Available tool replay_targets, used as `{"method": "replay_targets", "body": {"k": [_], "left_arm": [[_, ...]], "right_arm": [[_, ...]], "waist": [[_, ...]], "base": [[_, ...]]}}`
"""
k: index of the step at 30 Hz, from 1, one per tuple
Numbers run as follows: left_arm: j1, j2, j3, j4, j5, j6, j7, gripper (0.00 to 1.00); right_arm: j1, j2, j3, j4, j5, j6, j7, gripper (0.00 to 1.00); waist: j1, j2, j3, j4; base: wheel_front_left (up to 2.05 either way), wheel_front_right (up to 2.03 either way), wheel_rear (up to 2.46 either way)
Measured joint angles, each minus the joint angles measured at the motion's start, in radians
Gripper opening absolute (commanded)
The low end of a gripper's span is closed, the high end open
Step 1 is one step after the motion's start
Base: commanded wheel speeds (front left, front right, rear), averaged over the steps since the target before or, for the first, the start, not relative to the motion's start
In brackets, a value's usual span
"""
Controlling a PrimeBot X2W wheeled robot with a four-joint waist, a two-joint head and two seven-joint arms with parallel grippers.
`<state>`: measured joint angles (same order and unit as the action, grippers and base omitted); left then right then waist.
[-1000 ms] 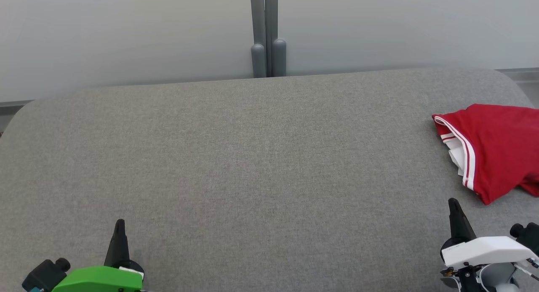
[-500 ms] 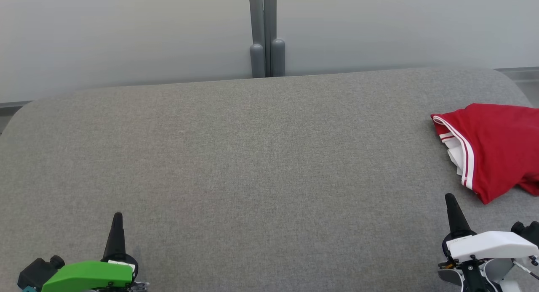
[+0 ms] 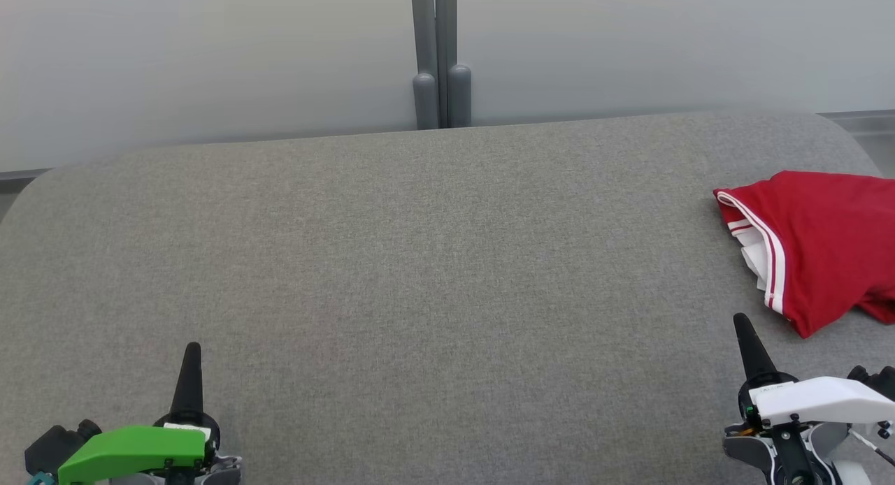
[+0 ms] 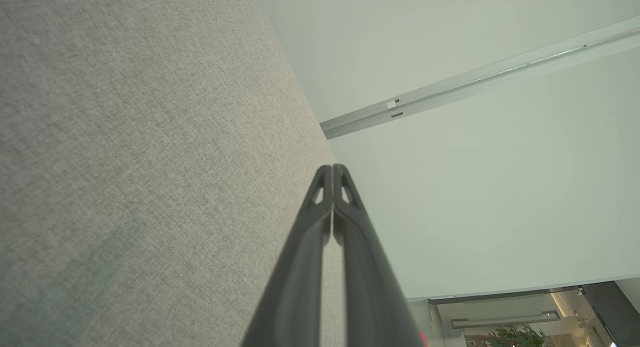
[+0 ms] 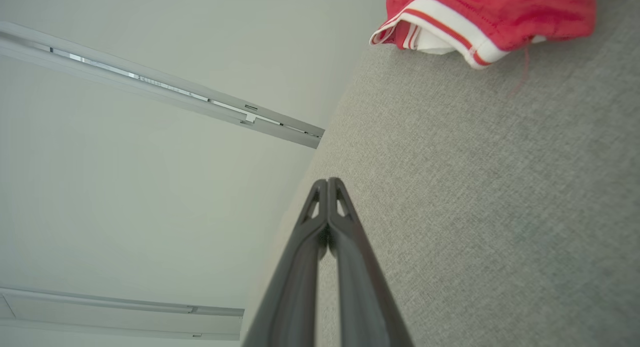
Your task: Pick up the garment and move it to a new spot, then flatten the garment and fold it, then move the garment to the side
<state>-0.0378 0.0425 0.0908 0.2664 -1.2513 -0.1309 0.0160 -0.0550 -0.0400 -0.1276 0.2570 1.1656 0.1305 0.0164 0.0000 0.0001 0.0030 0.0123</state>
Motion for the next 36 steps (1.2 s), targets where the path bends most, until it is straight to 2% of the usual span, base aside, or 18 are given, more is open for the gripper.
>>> {"method": "replay_targets", "body": {"k": [36], "left_arm": [[-0.035, 0.003, 0.019, -0.029, -0.271, 0.000, 0.073, 0.00]], "right_arm": [[-0.033, -0.006, 0.014, -0.012, 0.339, 0.000, 0.076, 0.00]], "waist": [[0.0000, 0.0000, 0.000, -0.009]], "base": [[0.00, 0.00, 0.00]]}}
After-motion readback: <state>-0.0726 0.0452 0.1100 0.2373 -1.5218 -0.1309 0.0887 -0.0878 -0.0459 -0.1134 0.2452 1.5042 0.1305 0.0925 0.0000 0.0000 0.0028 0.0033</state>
